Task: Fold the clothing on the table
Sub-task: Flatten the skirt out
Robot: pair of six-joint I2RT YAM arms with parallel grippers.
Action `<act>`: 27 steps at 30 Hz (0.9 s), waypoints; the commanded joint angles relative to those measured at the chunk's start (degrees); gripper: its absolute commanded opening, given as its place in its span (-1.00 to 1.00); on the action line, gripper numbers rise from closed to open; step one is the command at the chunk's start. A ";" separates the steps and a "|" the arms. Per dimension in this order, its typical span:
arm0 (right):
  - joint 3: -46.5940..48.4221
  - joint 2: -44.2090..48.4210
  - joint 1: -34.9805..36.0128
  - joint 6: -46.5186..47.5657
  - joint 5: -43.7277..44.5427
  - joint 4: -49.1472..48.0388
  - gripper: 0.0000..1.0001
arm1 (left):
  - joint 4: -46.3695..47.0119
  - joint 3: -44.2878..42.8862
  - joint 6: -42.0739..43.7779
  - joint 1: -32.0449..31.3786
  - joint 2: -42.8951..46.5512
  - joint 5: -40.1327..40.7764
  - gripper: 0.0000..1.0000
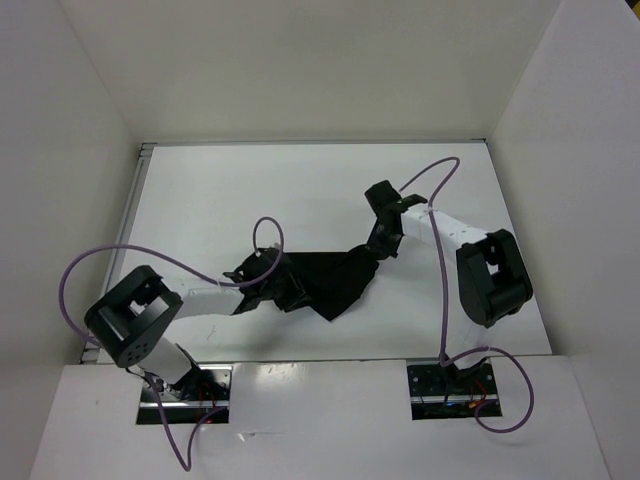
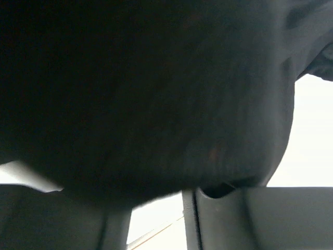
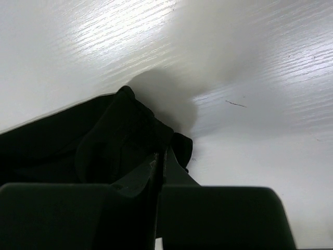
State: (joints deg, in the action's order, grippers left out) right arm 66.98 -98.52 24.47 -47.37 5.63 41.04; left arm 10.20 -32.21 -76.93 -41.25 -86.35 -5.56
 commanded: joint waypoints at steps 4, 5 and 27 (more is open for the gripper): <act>-1.15 3.69 -0.91 1.06 1.49 -0.17 -1.00 | 1.49 -4.60 2.38 -0.76 -7.07 -0.14 -0.52; -1.67 4.30 -1.44 1.06 1.49 -0.17 -1.00 | 0.54 -5.58 3.44 -0.76 -7.08 -0.67 -0.83; -8.45 14.14 -4.79 1.15 -0.08 5.45 -1.00 | -29.27 -15.34 24.71 18.84 9.62 -2.60 -0.97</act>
State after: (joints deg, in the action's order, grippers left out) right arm 59.53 -87.39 19.68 -46.04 3.42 42.70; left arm -16.64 -47.99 -56.90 -24.01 -74.74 -7.73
